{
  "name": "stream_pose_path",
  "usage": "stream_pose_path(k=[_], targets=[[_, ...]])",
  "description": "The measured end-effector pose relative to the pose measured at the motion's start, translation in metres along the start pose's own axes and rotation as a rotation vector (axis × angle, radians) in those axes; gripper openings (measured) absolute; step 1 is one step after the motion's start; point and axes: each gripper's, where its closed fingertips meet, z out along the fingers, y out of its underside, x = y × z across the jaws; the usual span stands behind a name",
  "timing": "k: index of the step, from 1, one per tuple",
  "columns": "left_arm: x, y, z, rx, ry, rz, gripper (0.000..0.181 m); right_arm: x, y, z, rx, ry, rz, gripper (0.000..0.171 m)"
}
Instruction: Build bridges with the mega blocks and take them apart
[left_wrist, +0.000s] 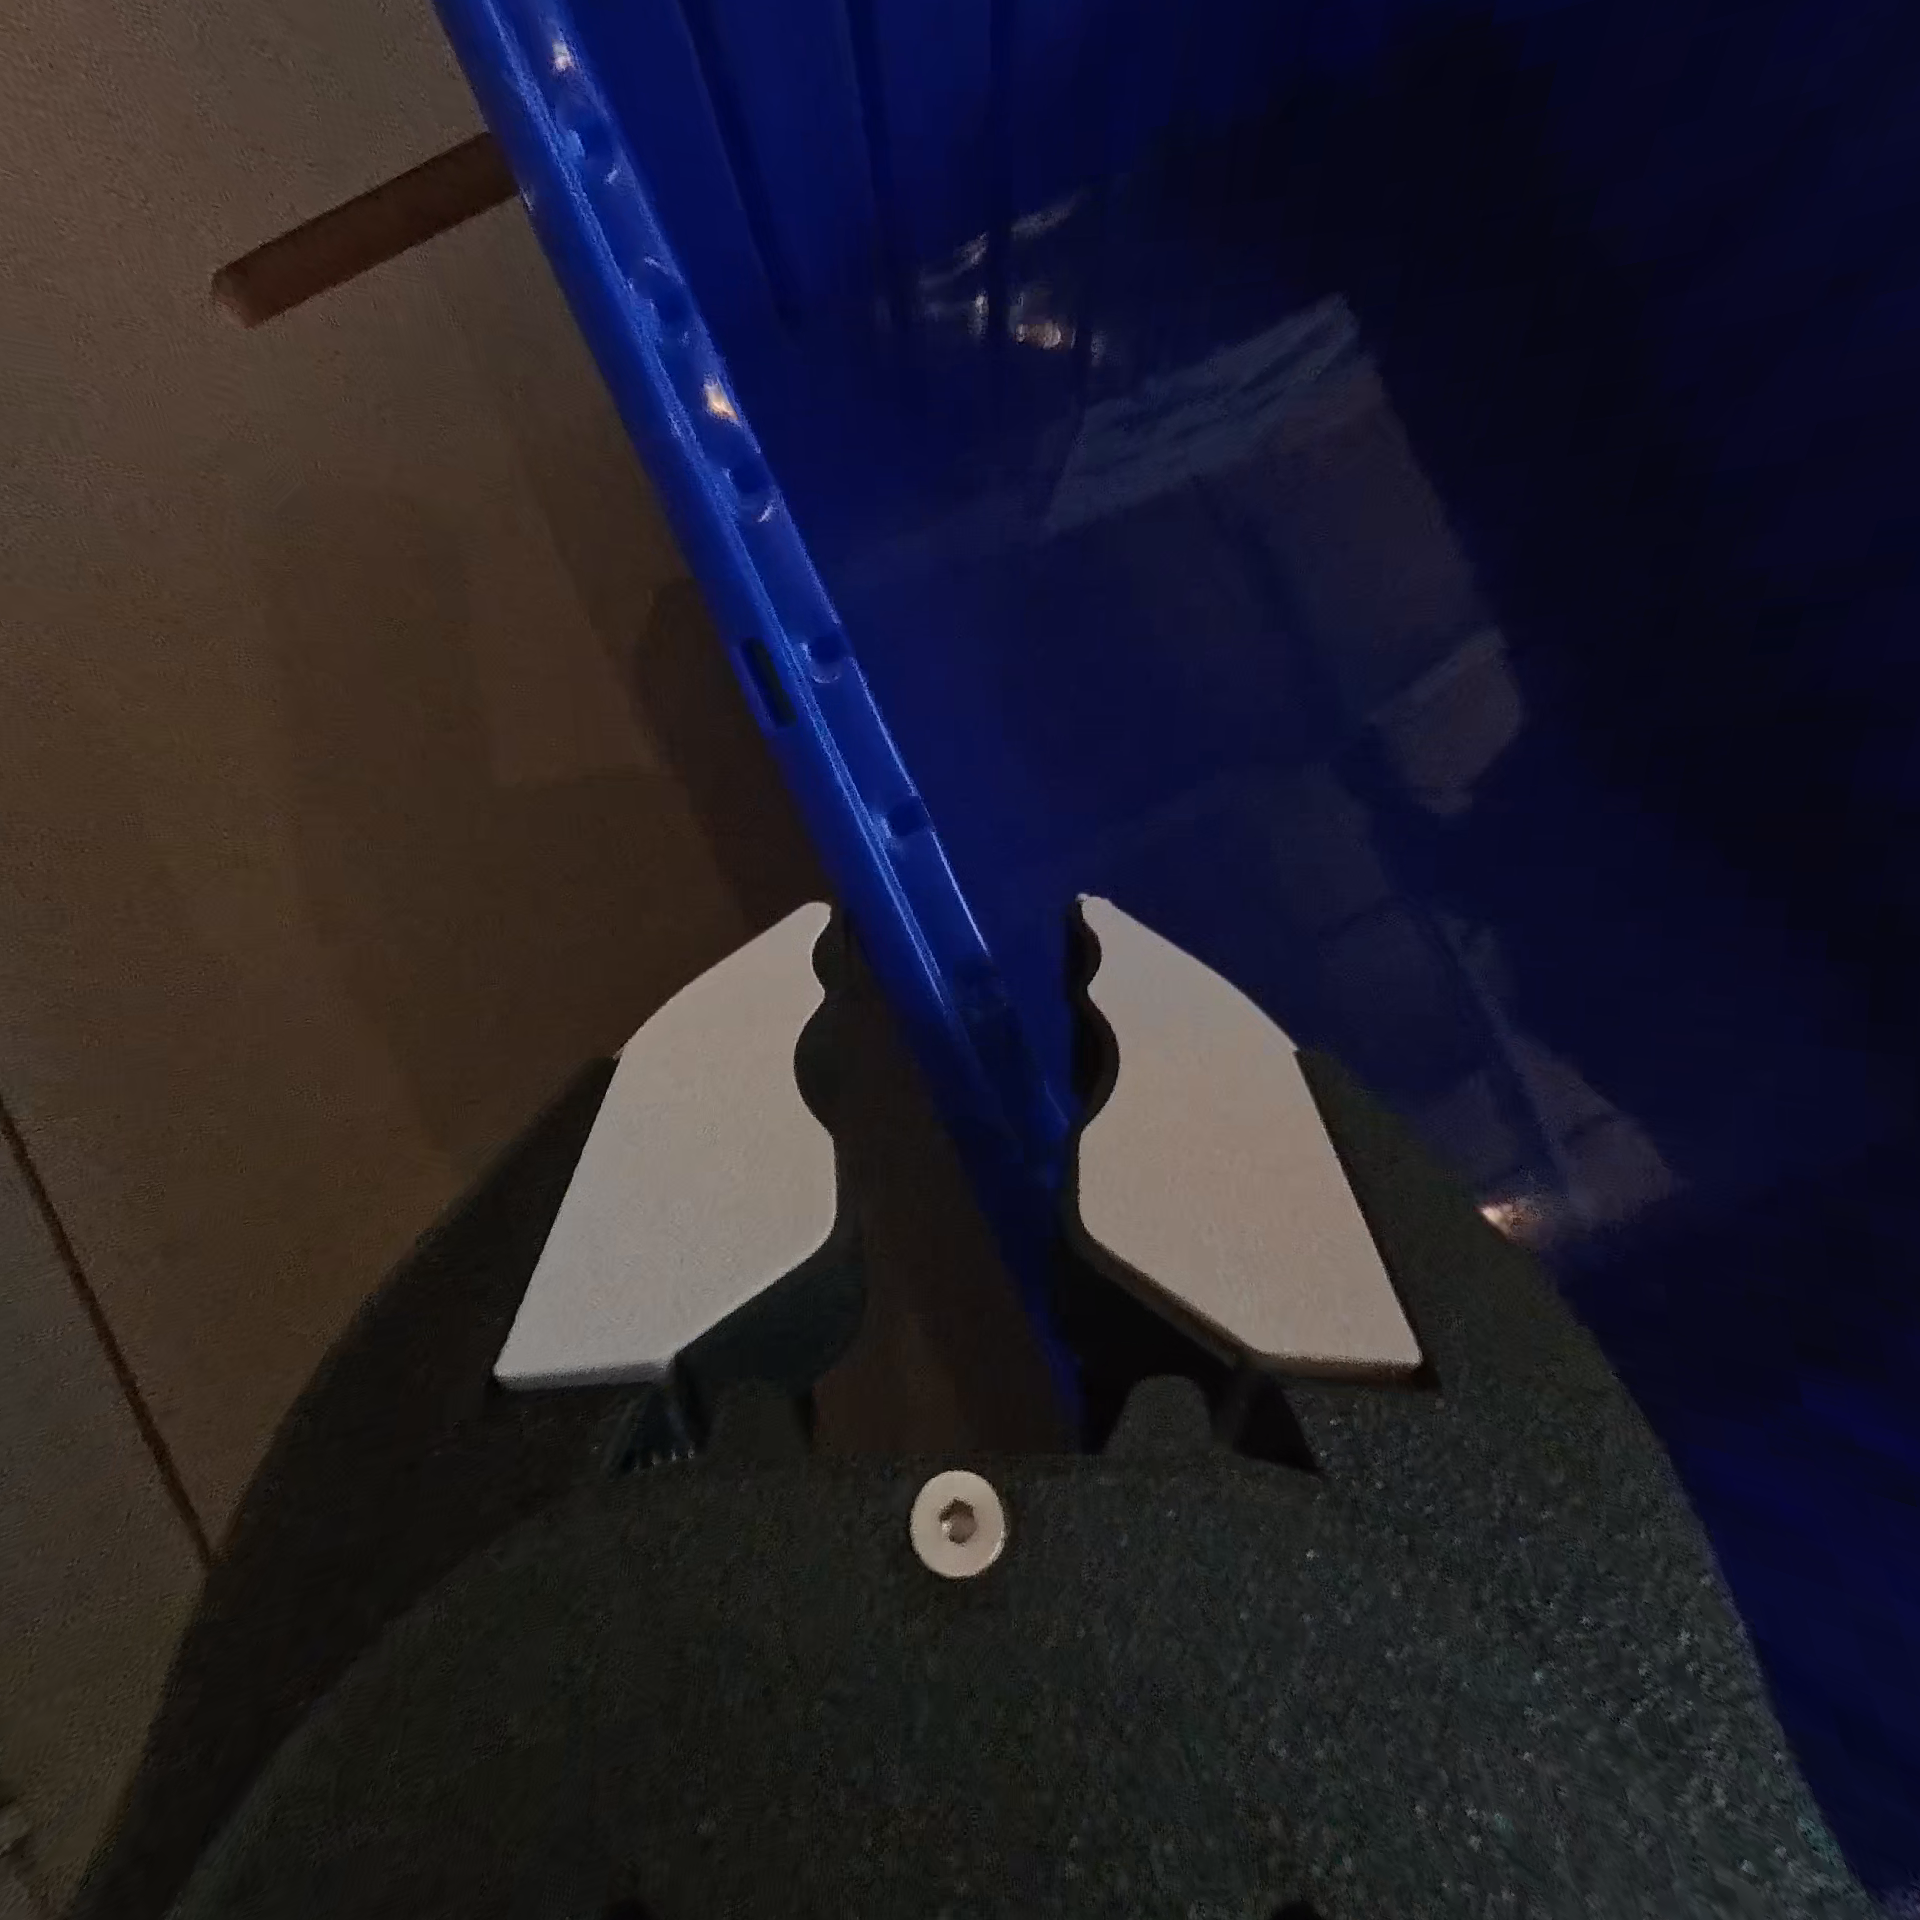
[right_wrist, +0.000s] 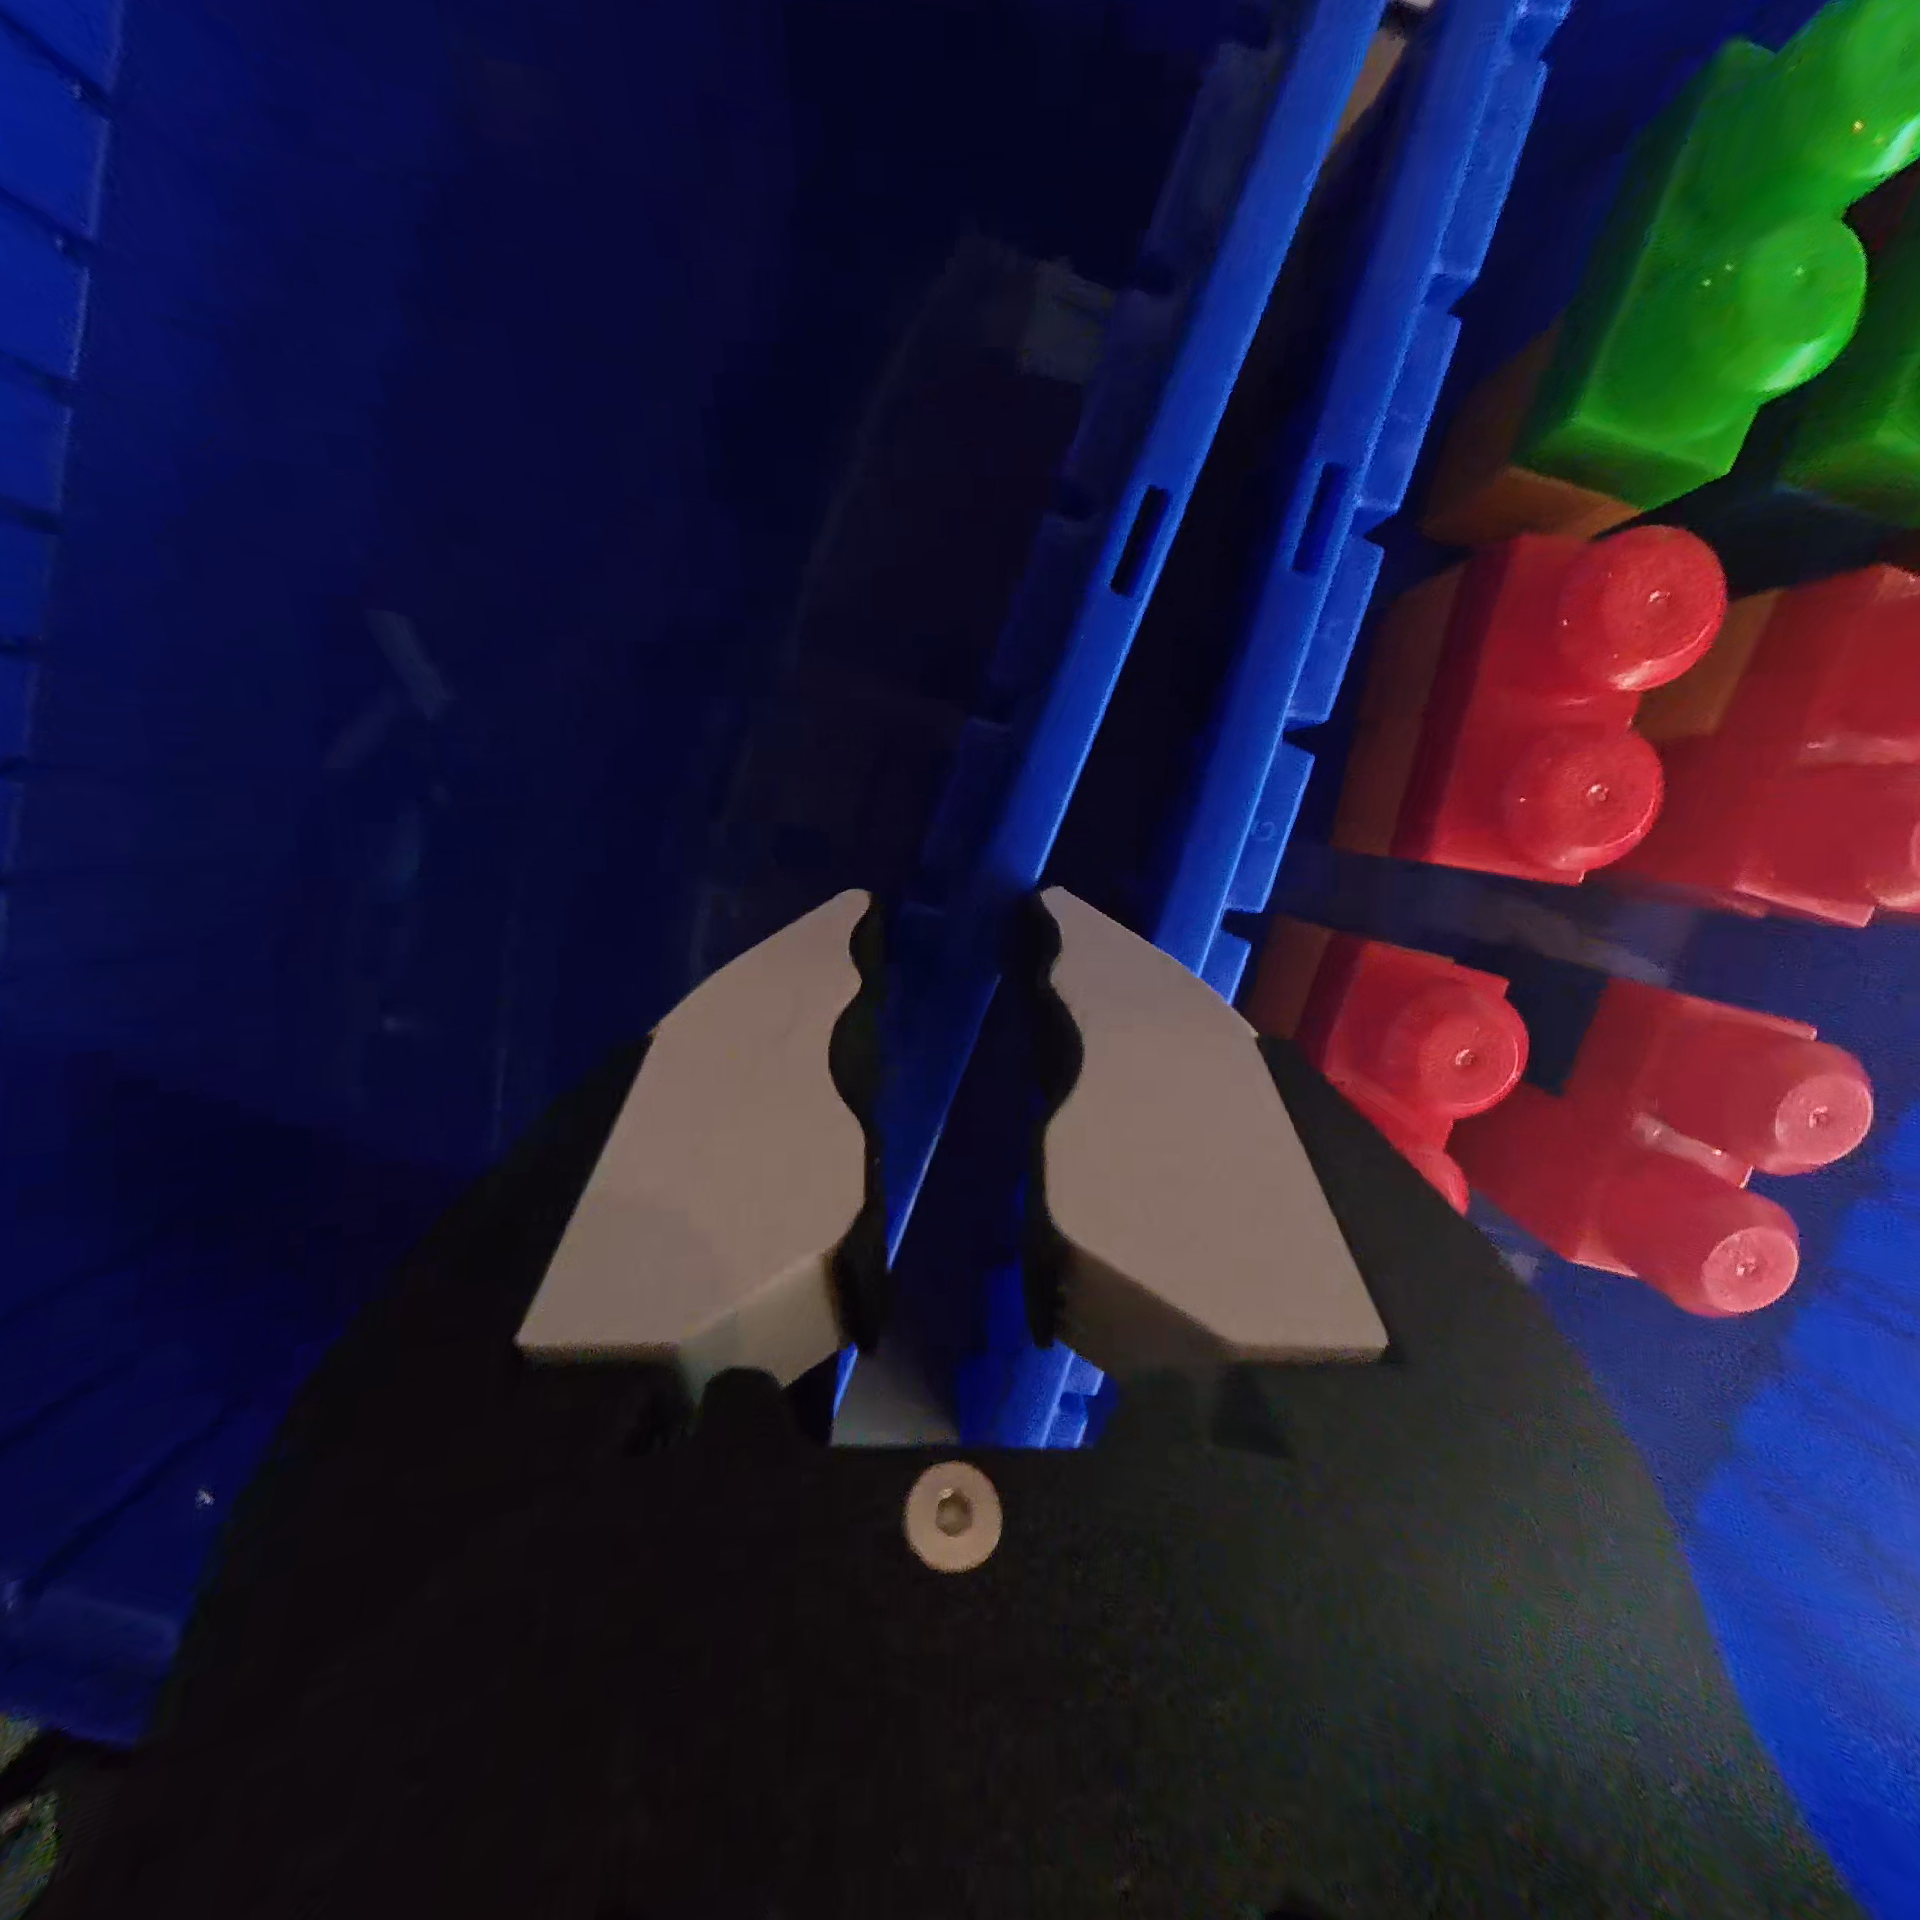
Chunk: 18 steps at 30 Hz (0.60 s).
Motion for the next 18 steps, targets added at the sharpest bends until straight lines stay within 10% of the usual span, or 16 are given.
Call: stream_pose_path(k=[5,9,18], targets=[[0.000,0.001,0.001,-0.020,-0.003,0.005,0.040,-0.016,0.004,0.002,-0.041,-0.033,0.020,0.061],[-0.012,-0.005,-0.021,0.057,-0.095,-0.003,0.034,-0.006,0.006,0.002,-0.049,0.018,-0.008,0.042],[0.038,-0.008,-0.180,0.696,-0.133,-0.039,0.032,0.005,0.016,0.013,-0.213,0.299,-0.159,0.038]])
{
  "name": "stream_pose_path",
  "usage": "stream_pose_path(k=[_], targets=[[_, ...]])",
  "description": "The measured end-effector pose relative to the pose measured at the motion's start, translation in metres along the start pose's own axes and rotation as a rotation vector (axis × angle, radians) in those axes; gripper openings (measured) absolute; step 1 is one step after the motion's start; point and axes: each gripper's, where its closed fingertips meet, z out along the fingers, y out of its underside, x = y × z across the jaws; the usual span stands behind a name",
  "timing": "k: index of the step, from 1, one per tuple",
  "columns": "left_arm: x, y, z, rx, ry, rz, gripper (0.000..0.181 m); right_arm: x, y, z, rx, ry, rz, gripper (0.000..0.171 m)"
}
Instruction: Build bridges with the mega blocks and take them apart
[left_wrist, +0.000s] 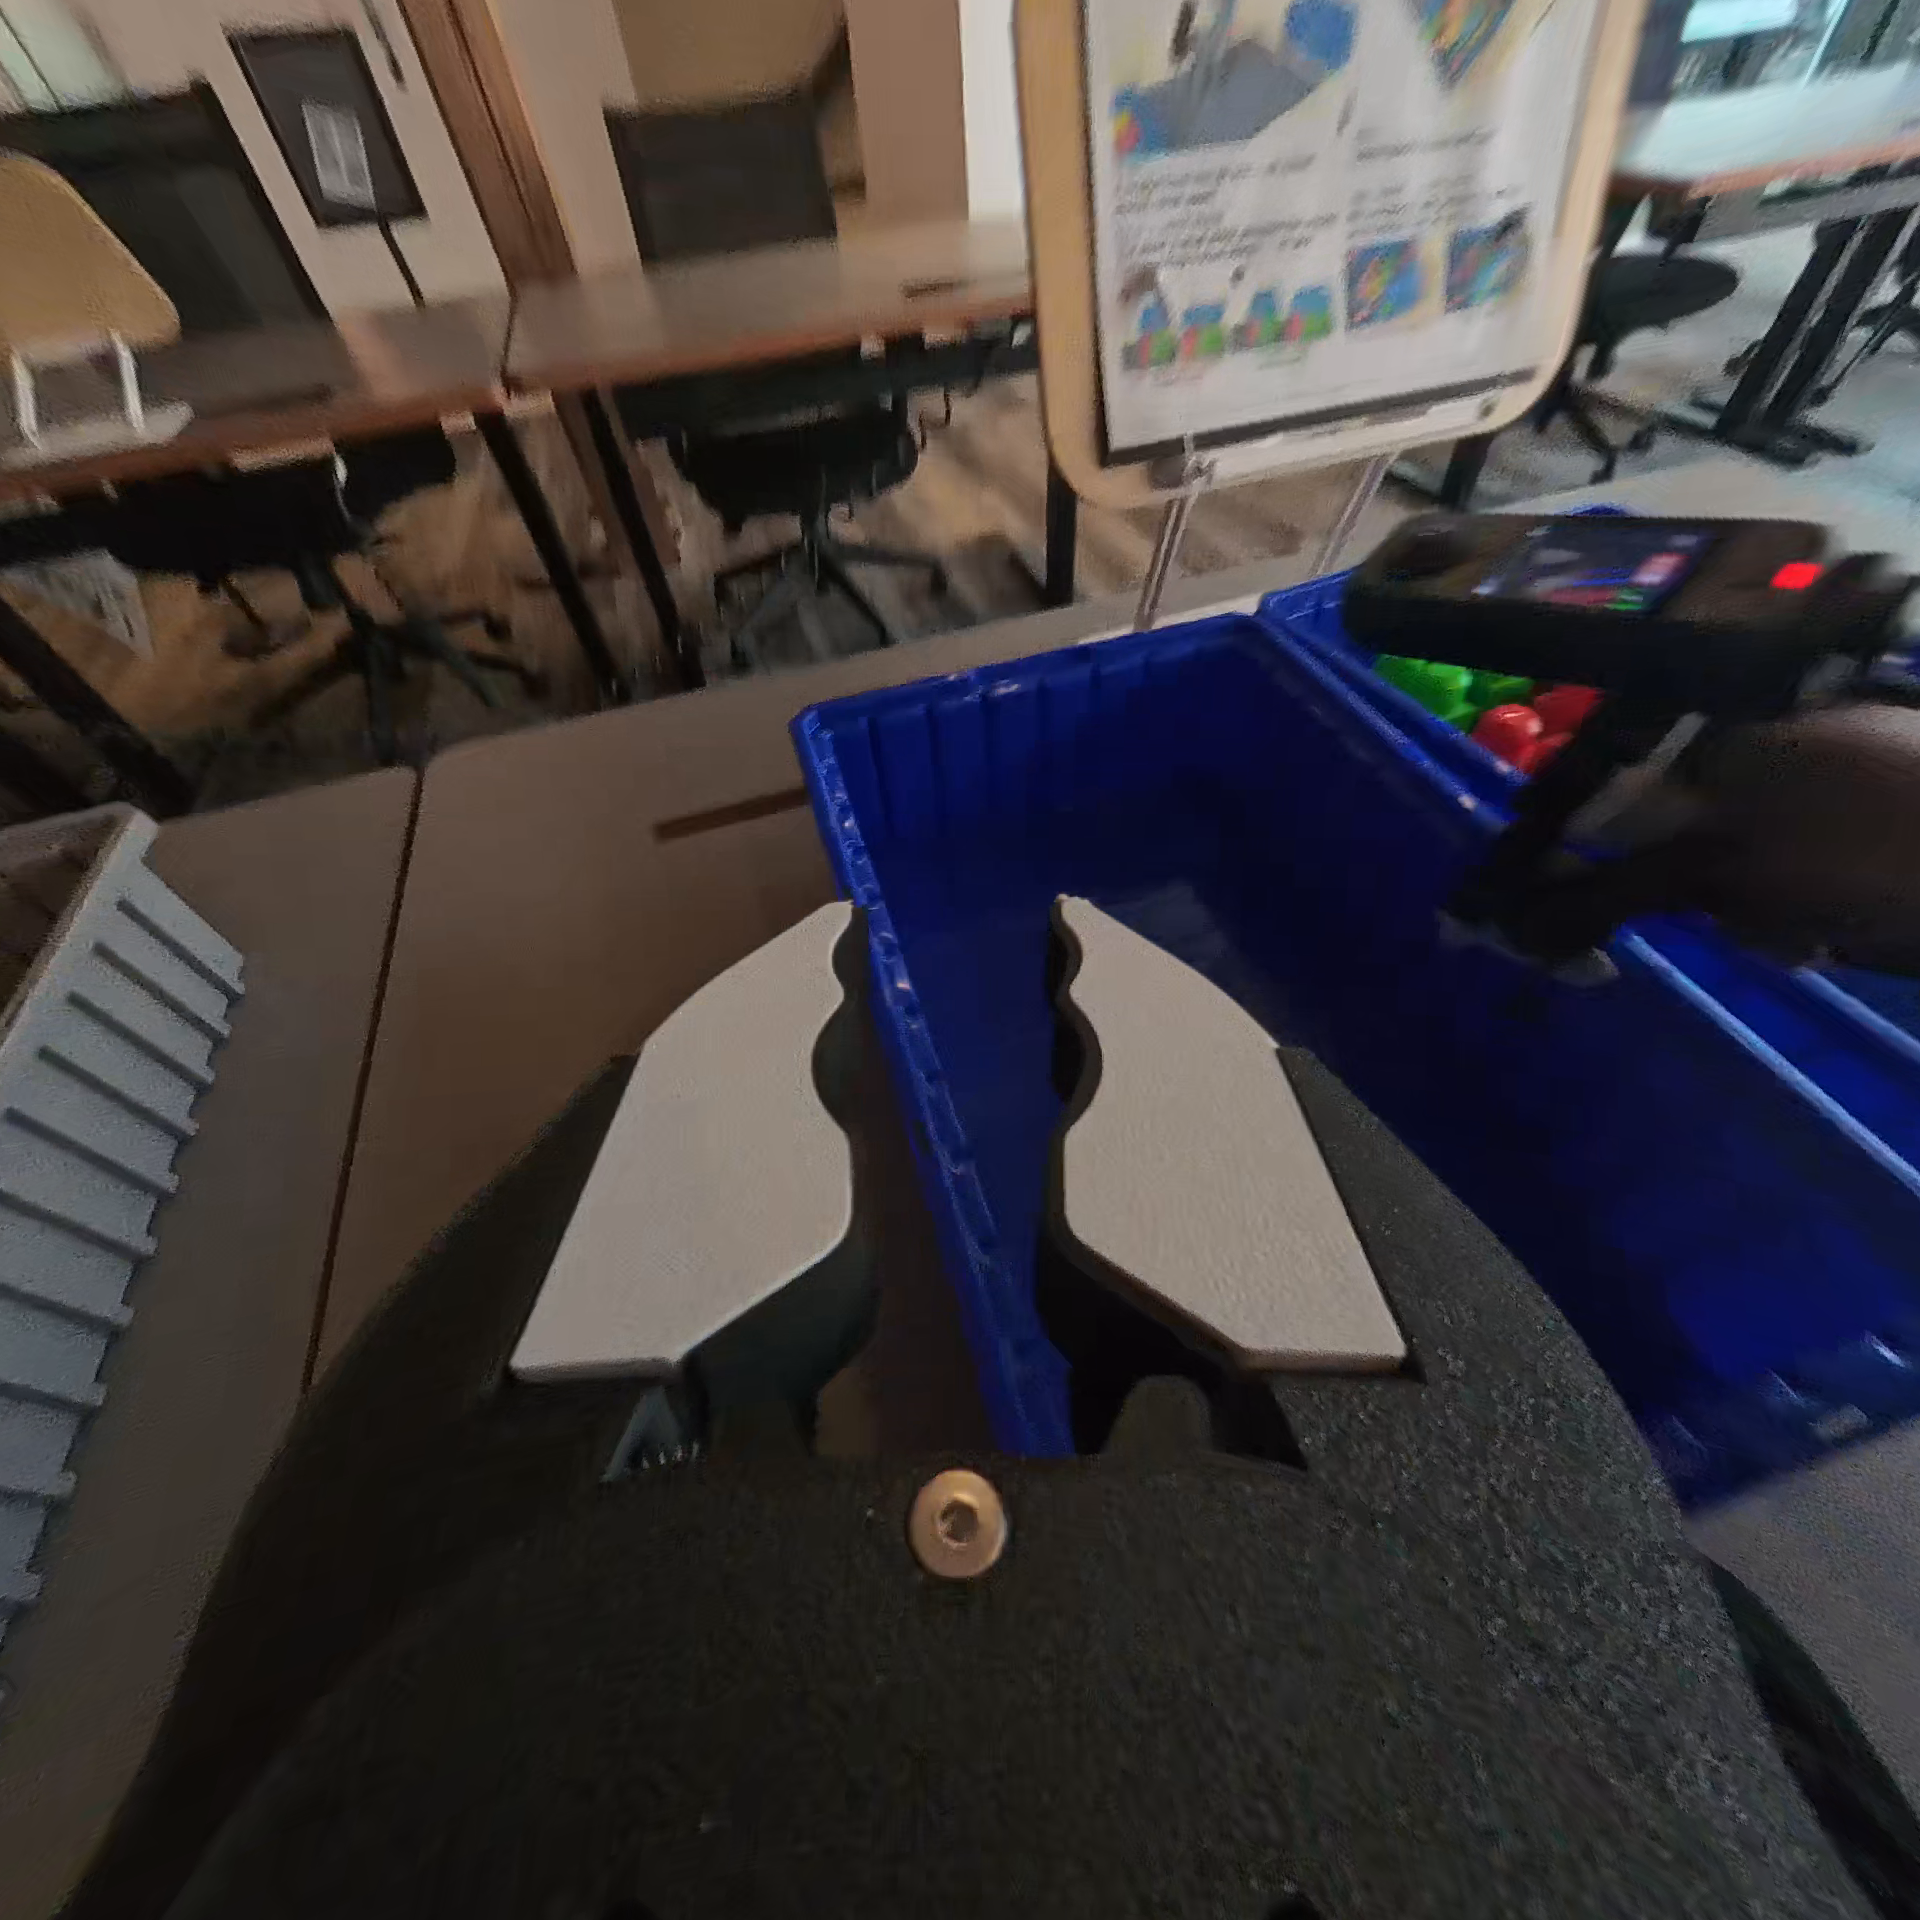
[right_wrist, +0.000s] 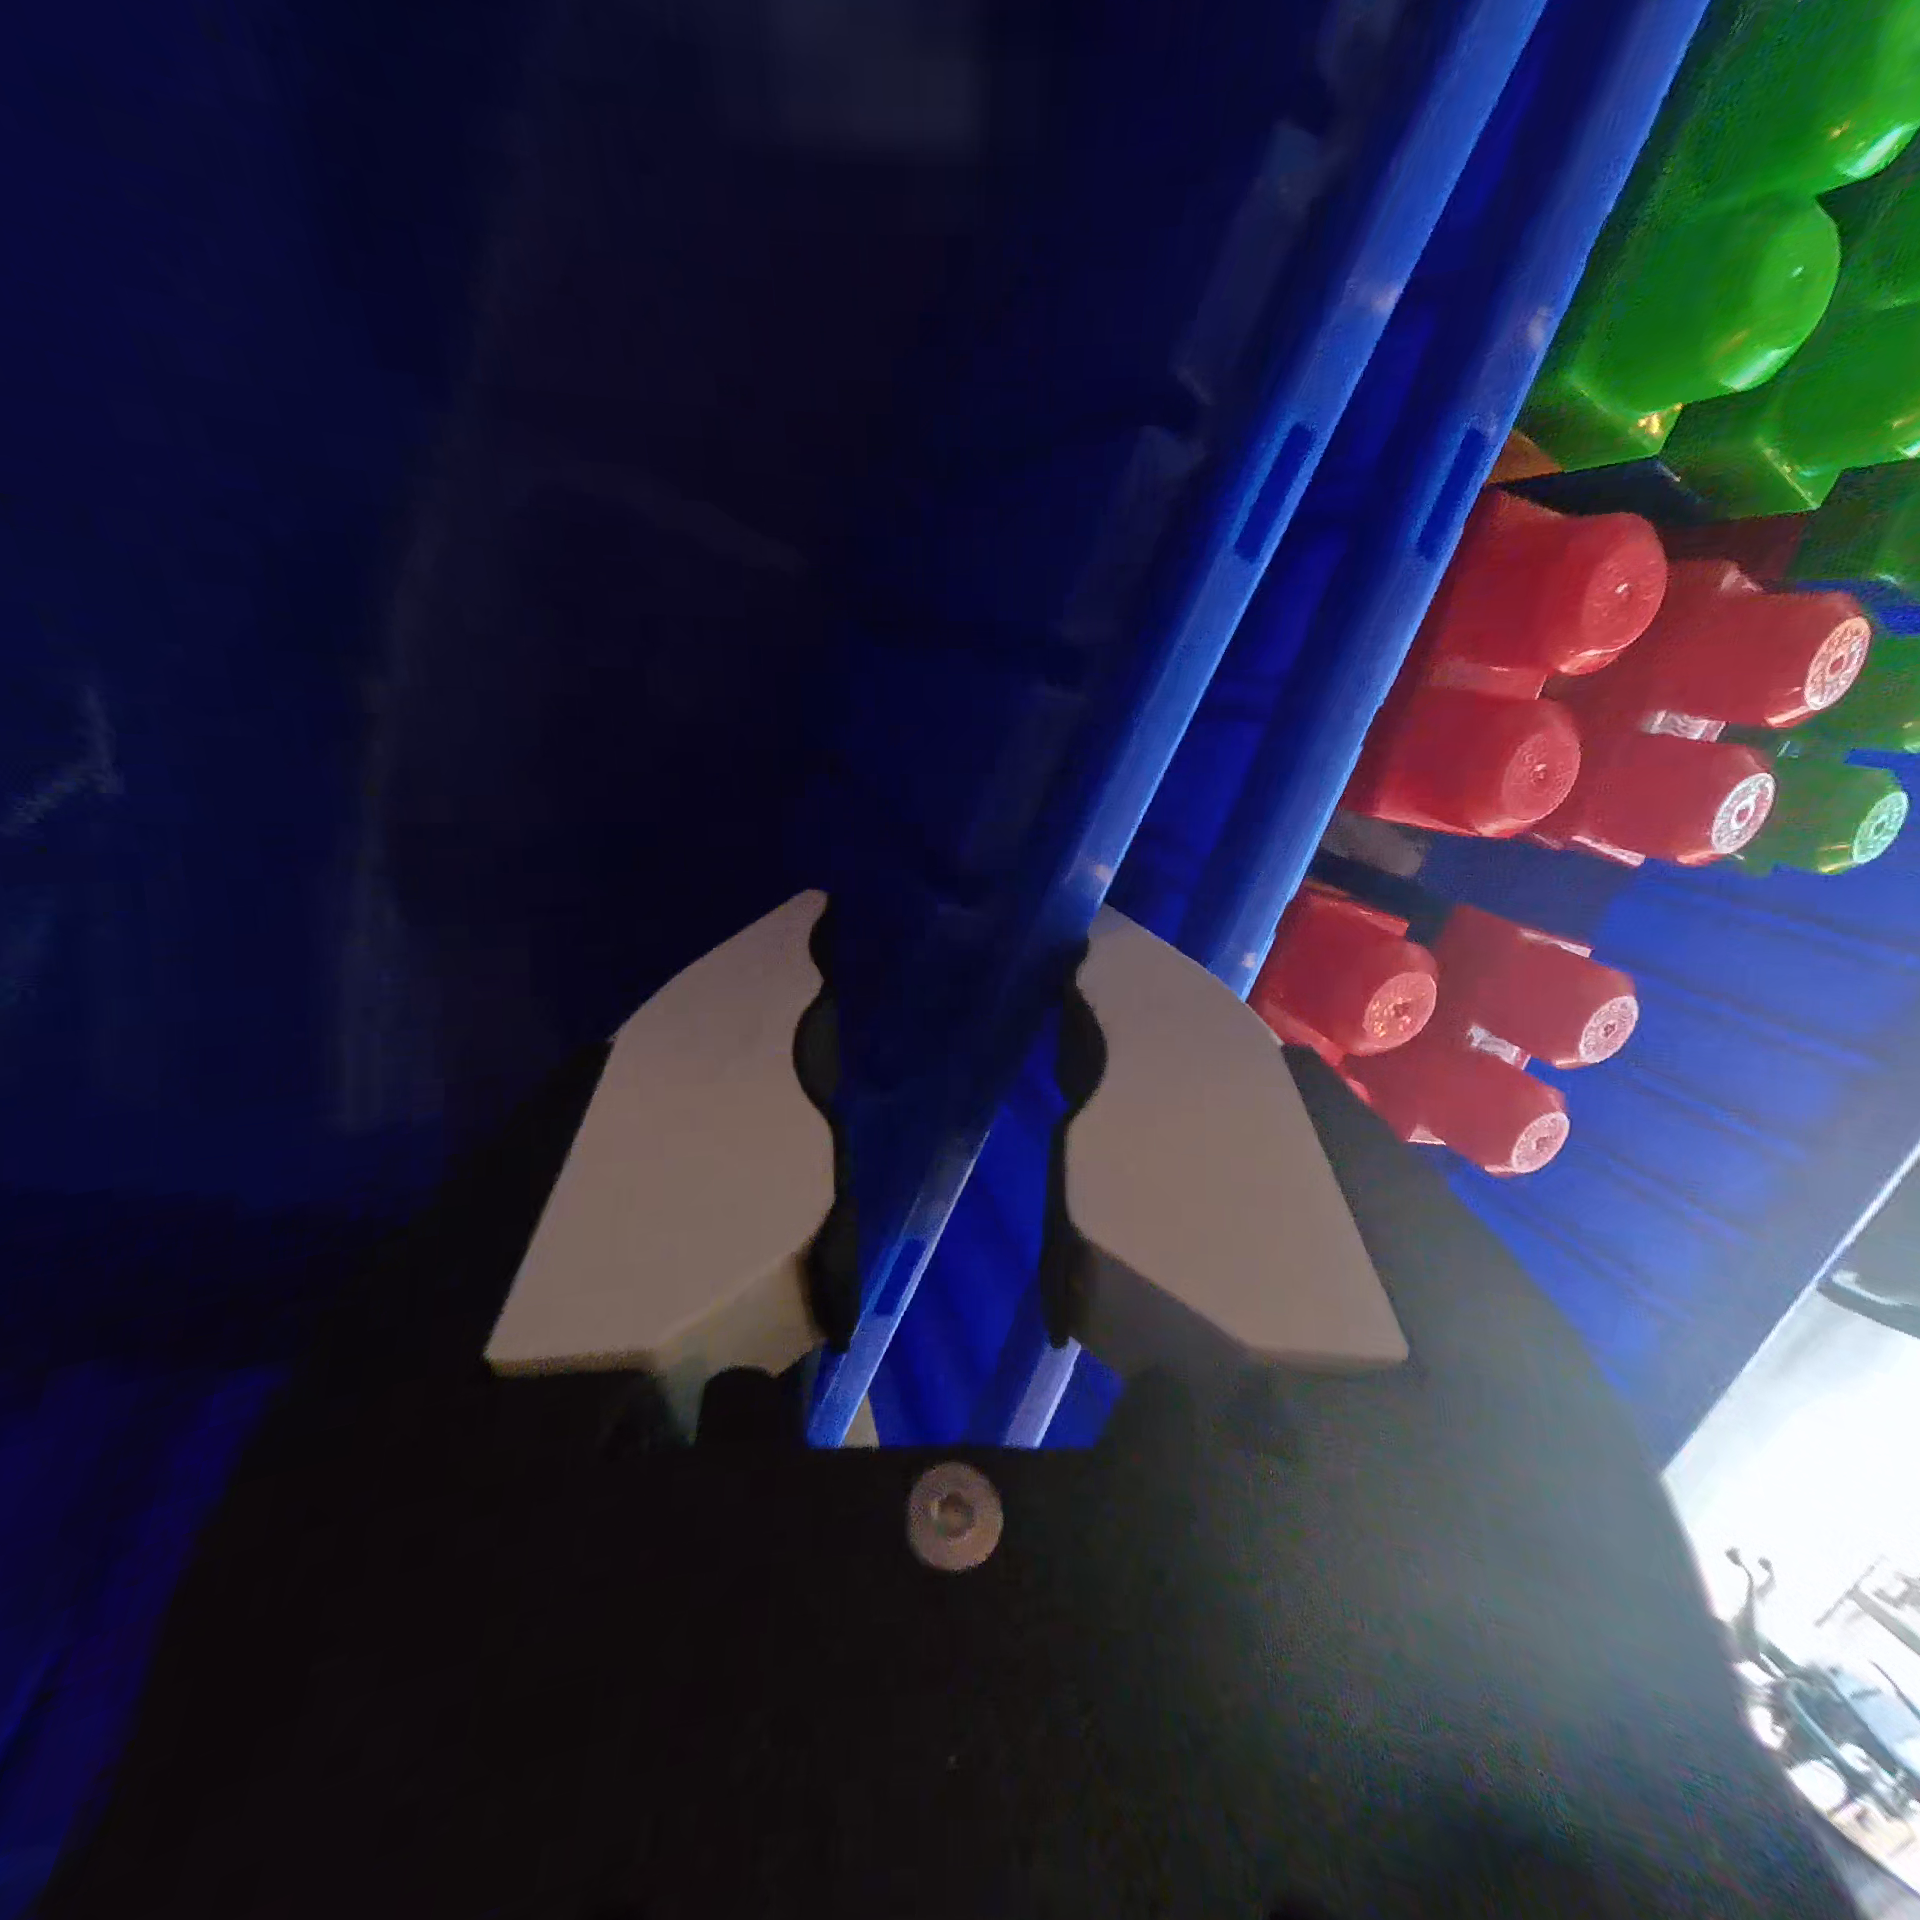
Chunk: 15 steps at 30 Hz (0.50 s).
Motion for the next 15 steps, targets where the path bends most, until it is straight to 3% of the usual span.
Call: stream_pose_path(k=[4,11,13,15], targets=[[0.013,0.026,-0.034,-0.020,-0.008,0.016,0.033,-0.001,-0.004,-0.003,0.029,-0.087,0.041,0.032],[0.031,0.052,-0.033,-0.077,0.046,0.013,0.035,-0.029,-0.026,-0.008,0.246,-0.196,0.101,0.028],[0.036,0.049,-0.034,-0.062,0.056,0.029,0.034,-0.040,-0.032,-0.003,0.247,-0.316,0.136,0.025],[0.040,0.047,-0.037,-0.052,0.056,0.043,0.034,-0.065,-0.024,0.006,0.131,-0.560,0.177,0.020]])
